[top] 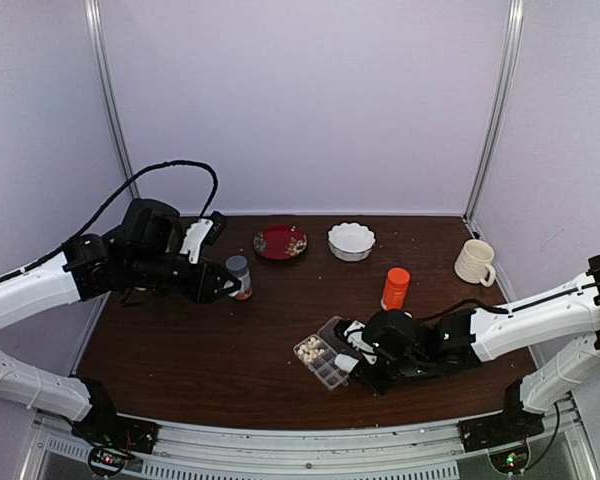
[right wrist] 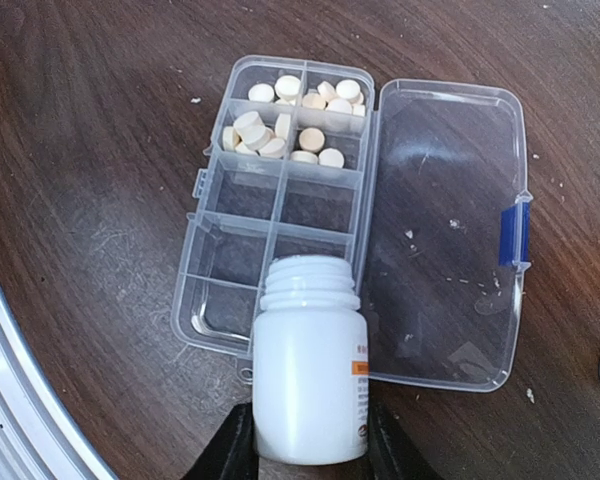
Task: Sort the pills into containers
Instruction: Pour the pill into the compartment of the pill container.
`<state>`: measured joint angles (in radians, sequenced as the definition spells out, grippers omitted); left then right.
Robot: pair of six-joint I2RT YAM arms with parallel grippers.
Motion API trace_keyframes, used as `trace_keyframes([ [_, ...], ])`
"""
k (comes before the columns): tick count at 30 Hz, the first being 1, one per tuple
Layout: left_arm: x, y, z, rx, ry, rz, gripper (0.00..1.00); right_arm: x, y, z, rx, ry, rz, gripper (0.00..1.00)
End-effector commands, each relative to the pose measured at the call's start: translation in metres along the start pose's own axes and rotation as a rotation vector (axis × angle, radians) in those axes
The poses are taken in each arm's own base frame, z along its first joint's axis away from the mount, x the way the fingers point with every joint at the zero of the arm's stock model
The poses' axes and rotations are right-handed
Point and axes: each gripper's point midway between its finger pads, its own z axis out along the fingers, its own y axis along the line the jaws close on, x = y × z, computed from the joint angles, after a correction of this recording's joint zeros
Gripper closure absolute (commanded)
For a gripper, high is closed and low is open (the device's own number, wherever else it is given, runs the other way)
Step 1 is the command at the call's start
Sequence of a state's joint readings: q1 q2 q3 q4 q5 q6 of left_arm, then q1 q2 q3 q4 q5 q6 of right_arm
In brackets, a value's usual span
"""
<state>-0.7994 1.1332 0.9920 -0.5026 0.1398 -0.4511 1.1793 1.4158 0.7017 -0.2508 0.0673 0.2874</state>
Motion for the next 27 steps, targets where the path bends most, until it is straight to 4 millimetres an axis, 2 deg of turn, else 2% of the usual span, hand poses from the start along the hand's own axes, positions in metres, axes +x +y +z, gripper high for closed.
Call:
trace_keyframes([
  [1, -0.016, -0.009, -0.004, 0.035, -0.035, 0.024, 1.0, -0.005, -0.009, -0.004, 0.058, 0.026, -0.019, 1.0],
  [4, -0.015, -0.009, -0.002, 0.039, -0.028, 0.025, 1.0, -0.012, -0.001, -0.007, 0.008, -0.018, -0.003, 1.0],
  [7, -0.015, -0.01, -0.001, 0.042, -0.025, 0.025, 1.0, -0.008, -0.009, -0.005, 0.062, 0.024, -0.018, 1.0],
  [14, -0.014, -0.011, 0.001, 0.05, -0.016, 0.027, 1.0, -0.012, -0.005, -0.003, 0.056, 0.052, -0.044, 1.0],
  [17, -0.013, -0.012, 0.001, 0.058, -0.011, 0.026, 1.0, -0.017, 0.001, -0.005, 0.015, 0.01, -0.027, 1.0],
  [21, -0.012, -0.012, 0.002, 0.057, -0.004, 0.028, 1.0, -0.011, -0.005, -0.002, 0.063, 0.075, -0.056, 1.0],
  [24, -0.012, -0.012, 0.003, 0.058, -0.003, 0.029, 1.0, -0.016, 0.001, -0.005, 0.026, 0.028, -0.042, 1.0],
  [27, -0.012, -0.012, 0.003, 0.058, 0.0, 0.029, 1.0, -0.012, -0.006, -0.004, 0.065, 0.052, -0.042, 1.0],
])
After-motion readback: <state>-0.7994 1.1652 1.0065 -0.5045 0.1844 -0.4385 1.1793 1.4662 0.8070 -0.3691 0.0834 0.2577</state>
